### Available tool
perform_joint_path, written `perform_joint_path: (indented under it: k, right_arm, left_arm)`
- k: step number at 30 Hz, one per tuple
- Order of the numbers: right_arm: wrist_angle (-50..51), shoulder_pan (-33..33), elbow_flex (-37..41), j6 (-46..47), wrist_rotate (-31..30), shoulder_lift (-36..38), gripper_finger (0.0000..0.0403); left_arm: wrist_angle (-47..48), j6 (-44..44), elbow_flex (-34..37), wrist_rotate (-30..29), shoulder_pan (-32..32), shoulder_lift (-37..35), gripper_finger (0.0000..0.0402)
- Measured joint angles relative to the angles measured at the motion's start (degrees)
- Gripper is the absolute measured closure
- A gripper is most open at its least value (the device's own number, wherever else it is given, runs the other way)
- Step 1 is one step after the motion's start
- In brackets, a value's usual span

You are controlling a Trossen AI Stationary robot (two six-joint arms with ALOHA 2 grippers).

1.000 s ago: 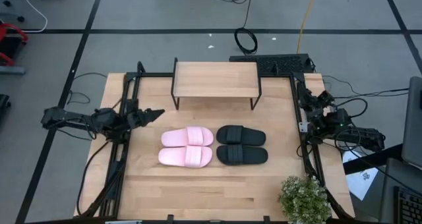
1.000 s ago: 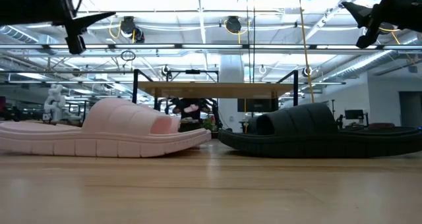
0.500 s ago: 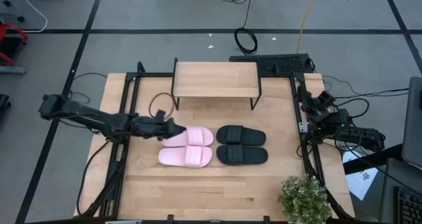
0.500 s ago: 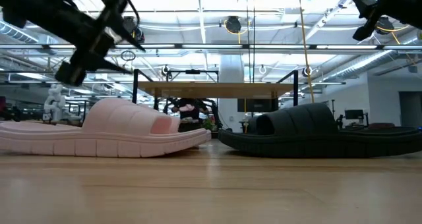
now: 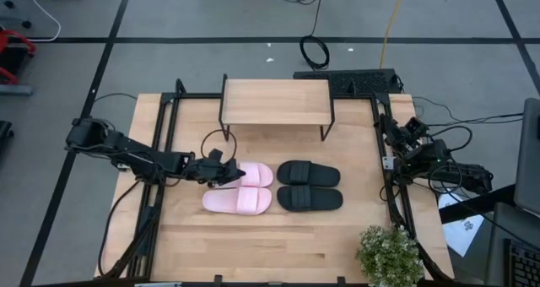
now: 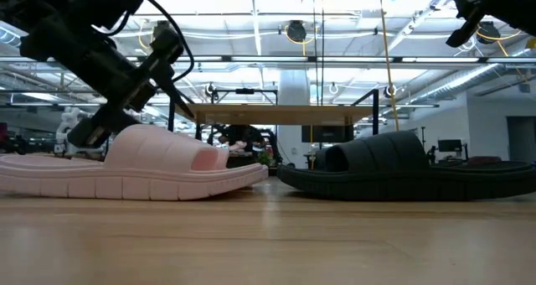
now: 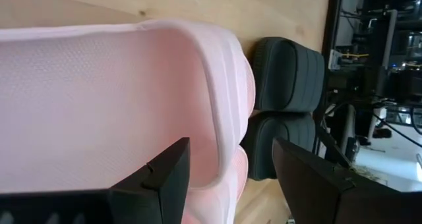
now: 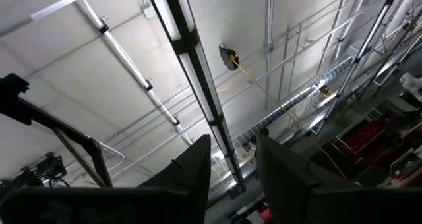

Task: Pick and place slides into the shelf
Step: Put the top pink slides on the shelf

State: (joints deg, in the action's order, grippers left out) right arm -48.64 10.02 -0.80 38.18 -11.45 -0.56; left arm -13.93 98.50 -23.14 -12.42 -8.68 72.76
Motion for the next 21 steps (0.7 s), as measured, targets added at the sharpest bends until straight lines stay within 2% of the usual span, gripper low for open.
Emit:
perform_joint_path:
  k: [14, 21]
  right_arm:
    - [0.3, 0.0, 0.0, -1.3, 1.1, 0.0, 0.0293]
    - [0.3, 0.0, -0.4, -0.9, 2.8, 0.0, 0.0293]
  left_arm:
    - [0.3, -0.5, 0.0, -2.6, 0.1, 0.0, 0.0193]
    - [-0.3, -2.9, 0.0, -1.8, 0.4, 0.0, 0.0193]
